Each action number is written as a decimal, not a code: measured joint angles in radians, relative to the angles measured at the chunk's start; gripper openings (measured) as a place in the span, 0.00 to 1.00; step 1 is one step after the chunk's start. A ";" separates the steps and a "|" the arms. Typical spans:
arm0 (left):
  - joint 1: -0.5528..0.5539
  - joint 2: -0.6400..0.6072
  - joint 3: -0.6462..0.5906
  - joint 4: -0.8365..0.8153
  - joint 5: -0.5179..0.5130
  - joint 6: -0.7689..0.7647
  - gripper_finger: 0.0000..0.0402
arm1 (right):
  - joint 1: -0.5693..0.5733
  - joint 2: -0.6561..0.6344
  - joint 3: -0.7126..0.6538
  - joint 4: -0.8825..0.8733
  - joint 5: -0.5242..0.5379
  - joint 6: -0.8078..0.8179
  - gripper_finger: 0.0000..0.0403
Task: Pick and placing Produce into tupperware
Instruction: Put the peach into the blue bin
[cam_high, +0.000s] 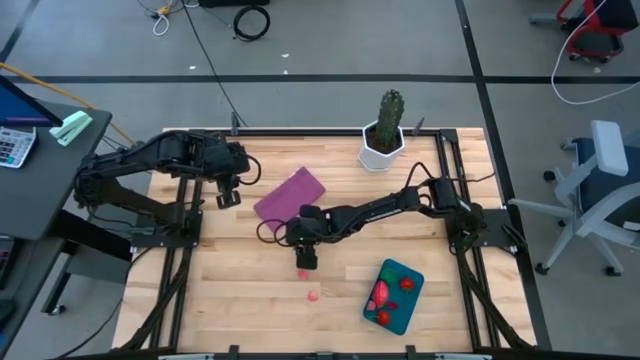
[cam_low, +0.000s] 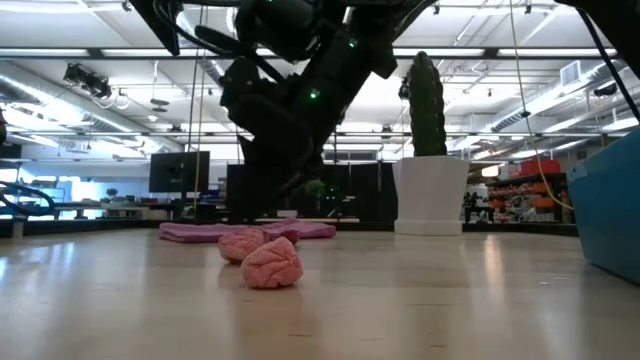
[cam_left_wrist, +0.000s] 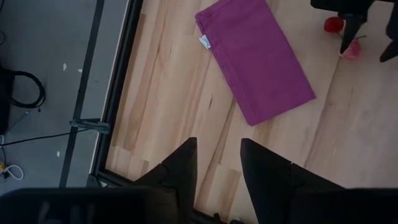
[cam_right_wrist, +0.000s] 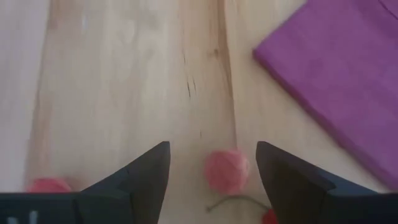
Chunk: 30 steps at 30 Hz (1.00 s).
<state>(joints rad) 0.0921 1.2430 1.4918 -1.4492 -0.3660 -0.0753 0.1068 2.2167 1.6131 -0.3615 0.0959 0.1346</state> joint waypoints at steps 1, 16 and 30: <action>0.000 0.000 0.000 0.001 0.000 0.000 0.32 | 0.001 0.000 0.000 -0.004 0.000 0.002 0.61; 0.000 0.000 0.000 0.002 0.000 -0.018 0.32 | -0.013 0.036 0.000 -0.018 0.027 0.028 0.60; 0.000 0.000 0.000 0.001 0.000 -0.018 0.33 | -0.009 0.013 0.000 -0.086 0.028 0.082 0.10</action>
<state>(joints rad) 0.0925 1.2430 1.4918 -1.4482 -0.3660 -0.0929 0.0980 2.2302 1.6134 -0.4476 0.1242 0.2165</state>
